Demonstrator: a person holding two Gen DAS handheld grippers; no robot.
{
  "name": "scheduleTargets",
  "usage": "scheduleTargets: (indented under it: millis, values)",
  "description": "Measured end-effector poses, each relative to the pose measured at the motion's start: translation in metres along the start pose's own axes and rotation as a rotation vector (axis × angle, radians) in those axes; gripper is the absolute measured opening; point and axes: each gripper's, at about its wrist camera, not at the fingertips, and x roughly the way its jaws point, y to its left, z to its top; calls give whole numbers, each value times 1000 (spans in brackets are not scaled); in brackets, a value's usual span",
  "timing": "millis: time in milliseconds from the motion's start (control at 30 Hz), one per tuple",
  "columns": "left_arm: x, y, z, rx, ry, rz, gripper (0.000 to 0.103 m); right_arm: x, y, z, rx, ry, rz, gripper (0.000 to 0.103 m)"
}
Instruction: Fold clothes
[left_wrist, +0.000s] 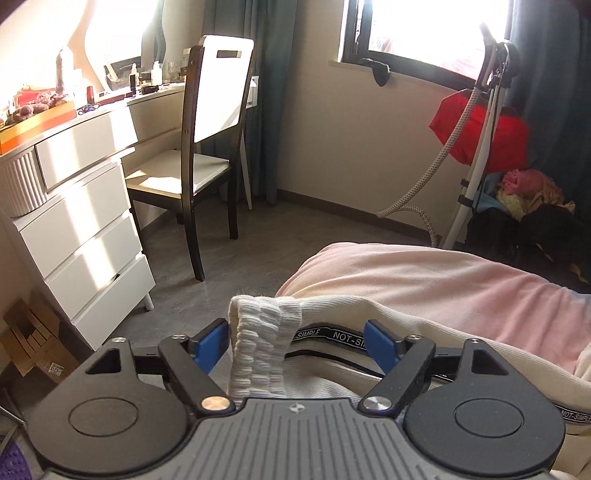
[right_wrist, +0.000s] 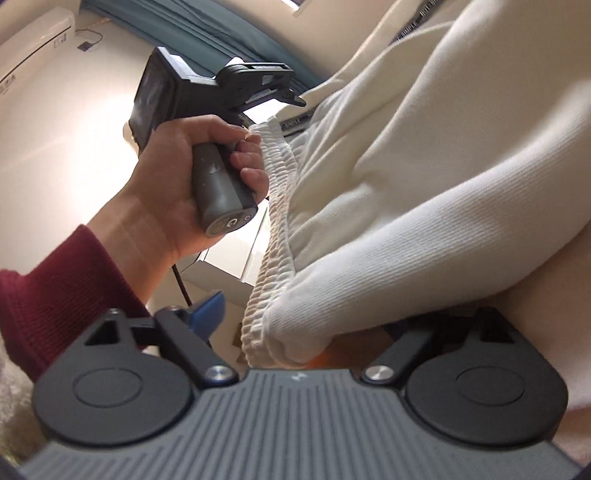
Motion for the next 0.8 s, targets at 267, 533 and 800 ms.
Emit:
scheduleTargets:
  millis: [267,533,800]
  values:
    - [-122,-25,-19,101,-131,-87,100,-100,47,2,-290,-92,-107,103]
    - [-253,-56,-85,180,-248,-173,100,-219,60,17,-506,-297,-301,103]
    - [-347,-87,-167,182,-344,-260,100,-306,27,21,-553,-443,-468,103]
